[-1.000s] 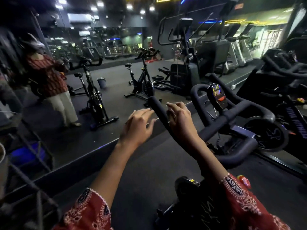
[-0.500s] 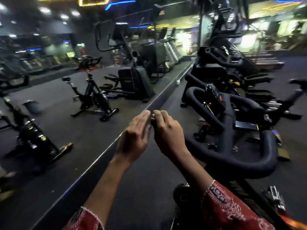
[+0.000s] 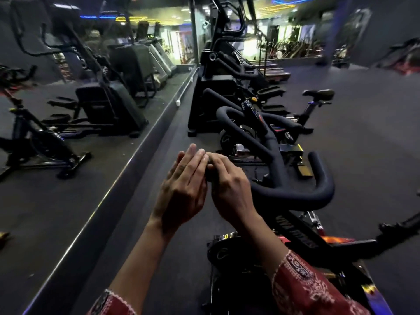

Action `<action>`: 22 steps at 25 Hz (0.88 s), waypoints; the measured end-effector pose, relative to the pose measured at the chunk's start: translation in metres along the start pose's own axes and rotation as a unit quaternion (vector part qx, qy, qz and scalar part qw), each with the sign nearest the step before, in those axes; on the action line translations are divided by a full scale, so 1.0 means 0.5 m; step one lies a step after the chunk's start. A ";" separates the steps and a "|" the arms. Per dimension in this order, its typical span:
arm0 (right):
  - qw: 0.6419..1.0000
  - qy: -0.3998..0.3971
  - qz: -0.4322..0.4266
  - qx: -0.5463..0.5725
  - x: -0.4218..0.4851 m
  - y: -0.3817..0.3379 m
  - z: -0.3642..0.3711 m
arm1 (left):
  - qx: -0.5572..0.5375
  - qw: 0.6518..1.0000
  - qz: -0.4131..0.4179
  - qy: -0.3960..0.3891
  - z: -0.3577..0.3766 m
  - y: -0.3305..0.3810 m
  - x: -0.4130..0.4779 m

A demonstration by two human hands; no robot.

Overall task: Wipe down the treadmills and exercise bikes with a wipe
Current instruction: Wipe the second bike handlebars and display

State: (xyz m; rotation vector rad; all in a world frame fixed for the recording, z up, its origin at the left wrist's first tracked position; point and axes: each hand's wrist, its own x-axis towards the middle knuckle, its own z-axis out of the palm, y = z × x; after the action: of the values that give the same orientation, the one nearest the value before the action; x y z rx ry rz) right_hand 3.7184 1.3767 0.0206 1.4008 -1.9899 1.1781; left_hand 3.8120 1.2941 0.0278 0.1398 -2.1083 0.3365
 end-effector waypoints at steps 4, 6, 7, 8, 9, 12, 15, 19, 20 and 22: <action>0.987 0.066 0.017 -0.142 -0.137 0.141 -0.069 | -0.008 1.000 0.005 0.006 0.019 0.032 -0.002; 0.974 0.068 0.024 -0.217 -0.173 0.186 -0.092 | -0.005 1.000 -0.018 0.004 0.034 0.063 0.000; 0.974 0.067 0.020 -0.216 -0.171 0.190 -0.087 | -0.002 1.000 -0.027 0.002 0.044 0.081 0.000; 0.978 0.062 0.010 -0.197 -0.163 0.185 -0.078 | -0.001 1.000 -0.031 -0.002 0.055 0.102 -0.001; 0.983 0.053 -0.007 -0.176 -0.156 0.175 -0.068 | 0.000 0.999 -0.037 -0.008 0.065 0.122 -0.002; 0.981 0.009 -0.093 -0.171 -0.158 0.210 -0.095 | 0.011 0.998 -0.066 -0.018 0.101 0.179 0.001; 0.970 0.016 -0.178 -0.167 -0.173 0.312 -0.167 | 0.026 0.995 -0.097 -0.019 0.148 0.246 0.001; 0.955 0.035 -0.290 -0.056 -0.150 0.453 -0.208 | 0.024 0.986 -0.161 -0.041 0.201 0.358 0.008; 0.953 0.042 -0.299 -0.029 -0.133 0.496 -0.214 | 0.030 0.982 -0.183 -0.042 0.211 0.378 0.016; 0.960 0.044 -0.275 0.015 -0.090 0.570 -0.226 | 0.040 0.973 -0.224 -0.043 0.225 0.408 0.033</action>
State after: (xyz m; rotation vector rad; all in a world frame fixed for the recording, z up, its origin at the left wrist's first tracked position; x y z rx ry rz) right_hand 3.4628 1.5310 -0.0628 1.7308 -1.3845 0.9892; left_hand 3.6646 1.4564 -0.0520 0.6767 -2.0761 0.1448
